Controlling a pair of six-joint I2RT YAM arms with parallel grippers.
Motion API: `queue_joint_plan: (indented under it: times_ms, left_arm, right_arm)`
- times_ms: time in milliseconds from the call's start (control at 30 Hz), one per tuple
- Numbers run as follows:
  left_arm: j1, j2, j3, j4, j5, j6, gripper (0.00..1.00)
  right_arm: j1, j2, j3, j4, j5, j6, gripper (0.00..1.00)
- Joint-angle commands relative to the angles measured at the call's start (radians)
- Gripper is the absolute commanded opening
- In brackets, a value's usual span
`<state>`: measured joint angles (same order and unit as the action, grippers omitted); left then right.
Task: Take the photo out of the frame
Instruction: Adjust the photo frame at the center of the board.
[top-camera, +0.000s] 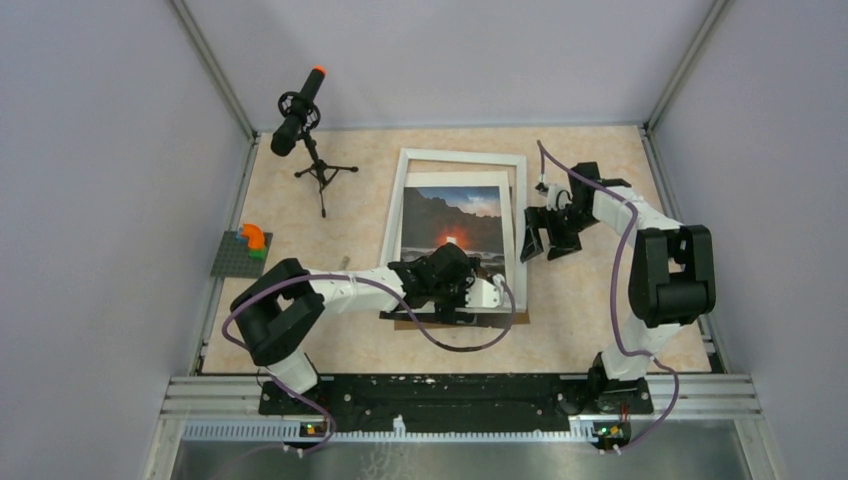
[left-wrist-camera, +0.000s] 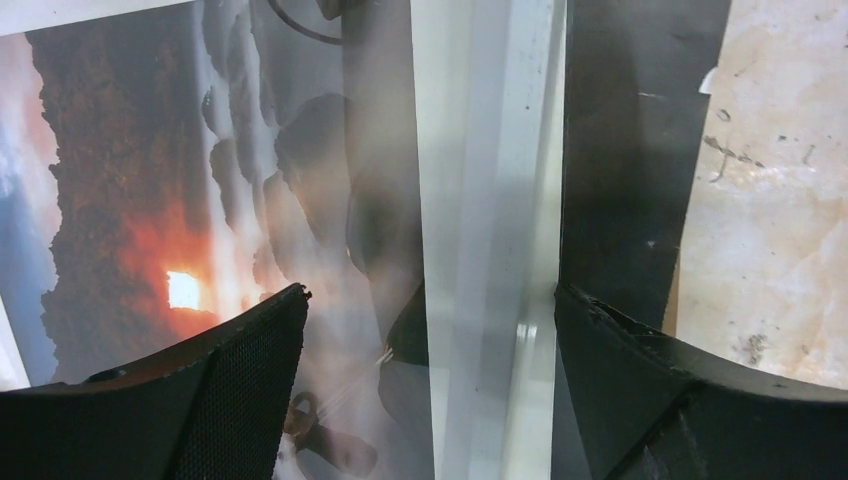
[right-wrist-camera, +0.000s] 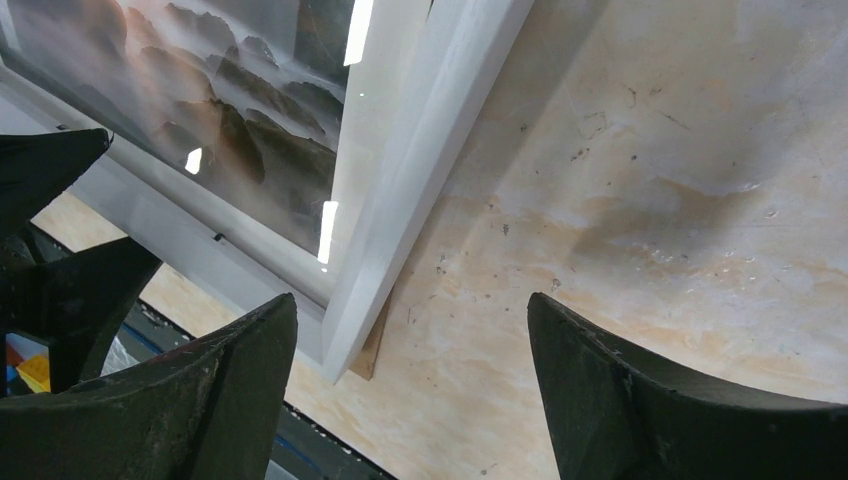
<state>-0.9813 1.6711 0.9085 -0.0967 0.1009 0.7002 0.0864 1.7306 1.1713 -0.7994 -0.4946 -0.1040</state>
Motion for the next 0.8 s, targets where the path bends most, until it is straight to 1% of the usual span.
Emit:
queue_joint_plan:
  times_ms: [0,133,233,367,467,633,700,767]
  left_arm:
    - [0.007,0.051,0.022,0.029,-0.091,0.002,0.95]
    - [0.025,0.072,0.033,0.036,-0.092,0.011,0.92]
    - [0.052,0.083,0.065,0.015,-0.092,-0.01,0.87]
    - [0.062,0.05,0.068,0.005,-0.075,-0.019,0.83]
    - [0.062,-0.049,0.047,-0.022,0.028,-0.027,0.81]
    - [0.055,-0.209,0.0,-0.104,0.202,-0.036,0.71]
    - [0.029,-0.246,-0.03,-0.099,0.238,-0.069,0.67]
    - [-0.017,-0.246,-0.045,-0.101,0.237,-0.099,0.63]
  right_arm:
    - [-0.01,-0.046,-0.003,0.012,-0.005,-0.006,0.83]
    - [-0.01,-0.046,-0.004,0.012,-0.005,-0.008,0.82]
    - [-0.01,-0.046,-0.007,0.013,-0.009,-0.008,0.82]
    - [-0.01,-0.044,-0.009,0.017,-0.02,-0.008,0.82]
    - [-0.01,-0.05,-0.008,0.017,-0.033,-0.011,0.81]
    - [-0.01,-0.103,-0.031,0.044,-0.111,-0.011,0.8]
    - [-0.01,-0.122,-0.04,0.051,-0.132,-0.007,0.8]
    - [-0.01,-0.133,-0.053,0.052,-0.138,0.0,0.79]
